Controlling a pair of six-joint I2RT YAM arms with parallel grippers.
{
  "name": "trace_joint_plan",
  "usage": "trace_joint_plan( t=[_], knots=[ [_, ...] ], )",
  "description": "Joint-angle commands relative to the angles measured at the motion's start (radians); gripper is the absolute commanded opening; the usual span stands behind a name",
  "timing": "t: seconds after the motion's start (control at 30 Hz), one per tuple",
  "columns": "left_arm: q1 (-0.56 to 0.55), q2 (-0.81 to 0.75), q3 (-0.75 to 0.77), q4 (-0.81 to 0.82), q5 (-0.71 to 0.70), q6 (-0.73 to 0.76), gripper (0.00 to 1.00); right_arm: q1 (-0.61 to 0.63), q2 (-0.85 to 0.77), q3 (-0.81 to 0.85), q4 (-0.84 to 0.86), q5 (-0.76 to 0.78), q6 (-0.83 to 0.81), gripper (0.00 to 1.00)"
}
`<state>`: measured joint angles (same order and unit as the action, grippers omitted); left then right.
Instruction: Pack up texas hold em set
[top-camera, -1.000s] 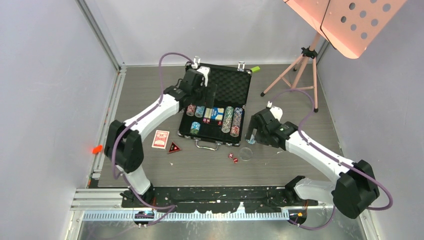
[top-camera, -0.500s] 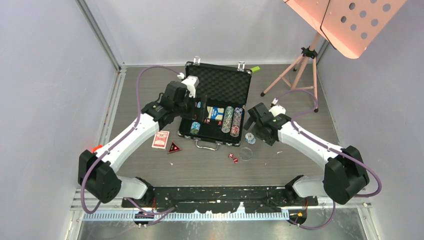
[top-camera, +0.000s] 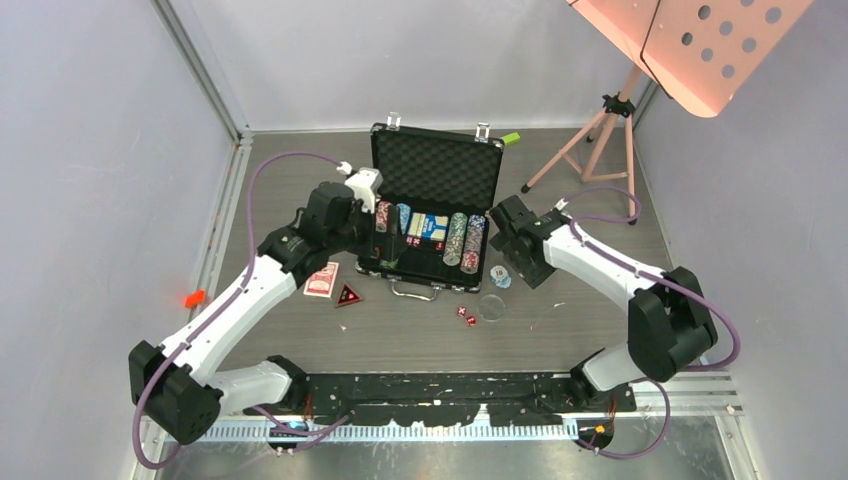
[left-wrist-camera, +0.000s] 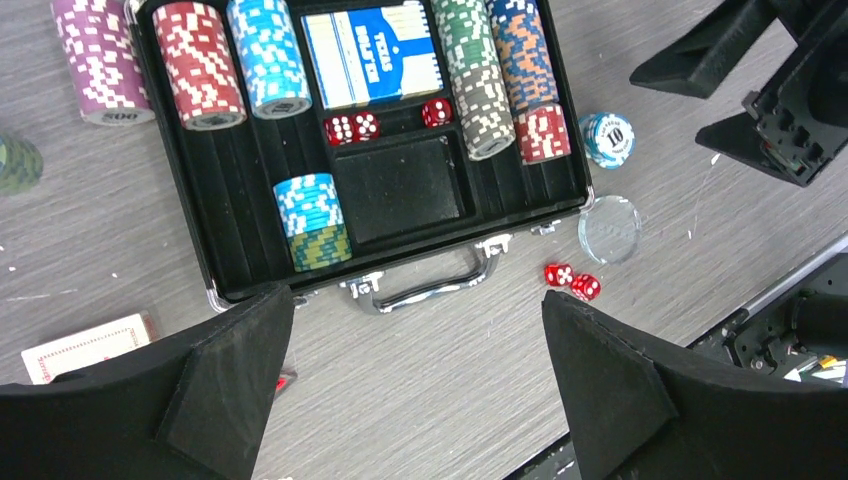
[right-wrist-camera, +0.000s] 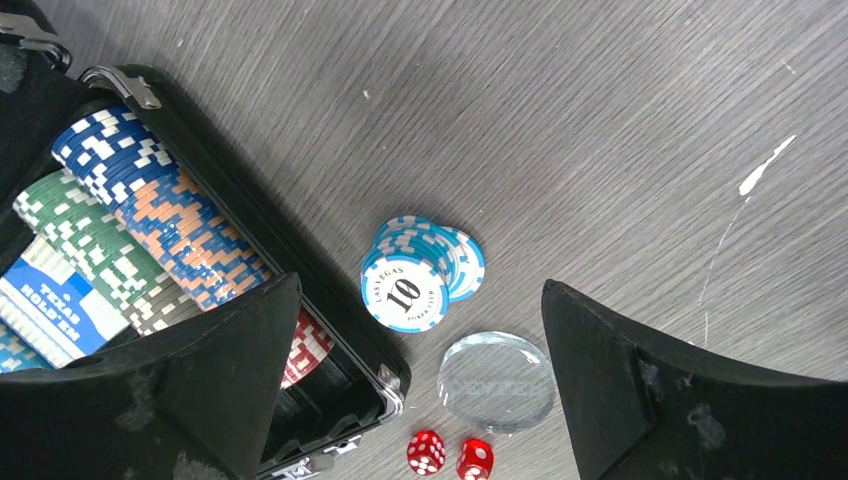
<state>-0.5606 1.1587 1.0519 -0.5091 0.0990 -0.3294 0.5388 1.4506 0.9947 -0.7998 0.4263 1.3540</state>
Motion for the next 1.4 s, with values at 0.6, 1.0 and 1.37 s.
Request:
trace_joint_plan(
  t=[0.6,1.0,1.37],
  knots=[
    [0.007,-0.103,-0.061,0.004,-0.03,-0.017,1.0,-0.004,0.251,0.084,0.038,-0.094,0.024,0.97],
    [0.007,-0.106,-0.059,0.004,-0.051,-0.013,1.0,-0.003,0.275,0.033,0.093,-0.132,0.051,0.82],
    [0.007,-0.108,-0.065,0.007,-0.056,-0.011,1.0,-0.003,0.239,-0.058,0.232,-0.166,0.083,0.77]
  ],
)
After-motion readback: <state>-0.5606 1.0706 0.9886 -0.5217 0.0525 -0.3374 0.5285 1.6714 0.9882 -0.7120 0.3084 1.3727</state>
